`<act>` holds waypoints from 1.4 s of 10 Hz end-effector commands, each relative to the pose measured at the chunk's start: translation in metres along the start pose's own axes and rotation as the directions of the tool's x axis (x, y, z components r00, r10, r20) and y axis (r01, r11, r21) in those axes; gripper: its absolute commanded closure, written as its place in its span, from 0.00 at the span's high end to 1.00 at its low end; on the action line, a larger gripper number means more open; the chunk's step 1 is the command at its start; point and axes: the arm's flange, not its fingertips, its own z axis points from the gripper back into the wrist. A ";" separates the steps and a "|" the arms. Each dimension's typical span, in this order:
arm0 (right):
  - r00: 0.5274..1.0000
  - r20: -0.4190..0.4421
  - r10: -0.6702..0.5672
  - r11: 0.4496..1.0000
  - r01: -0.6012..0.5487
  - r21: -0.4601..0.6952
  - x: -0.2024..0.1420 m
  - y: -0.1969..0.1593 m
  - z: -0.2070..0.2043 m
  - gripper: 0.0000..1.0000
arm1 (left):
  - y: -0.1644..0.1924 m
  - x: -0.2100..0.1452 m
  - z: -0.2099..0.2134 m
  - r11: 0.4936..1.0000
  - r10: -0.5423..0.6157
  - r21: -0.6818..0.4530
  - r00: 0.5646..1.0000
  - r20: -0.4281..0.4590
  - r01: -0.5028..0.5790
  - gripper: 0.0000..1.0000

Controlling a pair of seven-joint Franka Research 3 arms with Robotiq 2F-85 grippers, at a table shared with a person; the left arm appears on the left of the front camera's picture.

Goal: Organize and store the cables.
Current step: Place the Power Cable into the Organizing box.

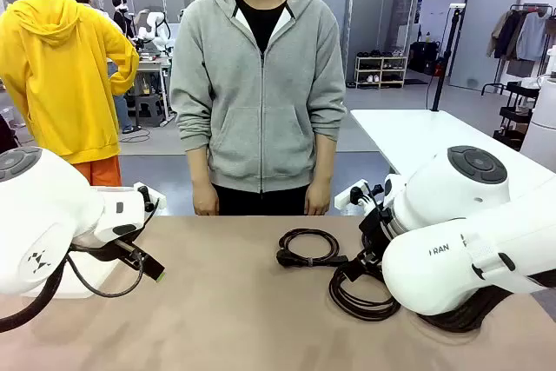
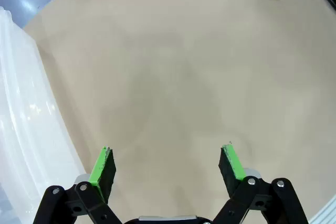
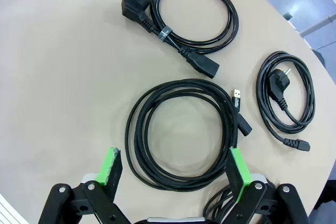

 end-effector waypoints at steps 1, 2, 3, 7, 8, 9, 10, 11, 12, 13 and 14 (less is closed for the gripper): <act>1.000 0.000 0.000 1.000 0.000 0.000 0.000 0.000 0.000 1.00 | 0.000 0.000 0.000 1.000 0.000 0.000 1.000 0.000 0.000 1.00; 1.000 0.000 0.000 1.000 0.000 0.000 0.000 0.000 0.000 1.00 | 0.000 0.000 0.000 1.000 0.000 0.000 1.000 0.000 0.000 1.00; 1.000 0.000 0.000 1.000 0.000 0.000 0.000 0.000 0.000 1.00 | 0.000 0.000 0.000 1.000 0.000 0.000 1.000 0.000 0.000 1.00; 1.000 0.000 0.000 1.000 0.000 0.000 0.000 0.000 0.000 1.00 | 0.000 0.000 0.000 1.000 0.000 0.000 1.000 0.000 0.000 1.00; 1.000 0.000 0.000 1.000 0.000 0.000 0.000 0.000 0.000 1.00 | 0.000 0.000 0.000 1.000 0.000 0.000 1.000 0.000 0.000 1.00; 1.000 0.000 0.000 1.000 0.000 0.000 0.000 0.000 0.000 1.00 | 0.000 0.000 0.000 1.000 0.000 0.000 1.000 0.000 0.000 1.00; 1.000 0.000 0.000 1.000 0.000 0.000 0.000 0.000 0.000 1.00 | 0.000 0.000 0.000 1.000 0.000 0.000 1.000 0.000 0.000 1.00; 1.000 0.000 0.002 1.000 -0.002 -0.001 0.000 0.000 0.000 1.00 | -0.001 0.000 0.000 1.000 -0.002 0.000 1.000 0.000 0.002 1.00; 0.999 0.021 0.028 0.999 -0.028 0.015 0.005 -0.018 0.018 1.00 | 0.005 0.015 0.020 1.000 -0.005 -0.017 1.000 -0.001 0.005 1.00; 0.999 0.048 0.024 0.998 -0.026 0.051 0.004 -0.036 0.040 1.00 | 0.018 0.023 0.042 0.996 0.031 -0.082 0.999 0.006 -0.031 1.00; 0.998 0.057 0.040 0.997 -0.044 0.068 -0.001 -0.056 0.064 1.00 | 0.037 0.025 0.073 0.992 0.023 -0.126 0.999 0.037 -0.018 1.00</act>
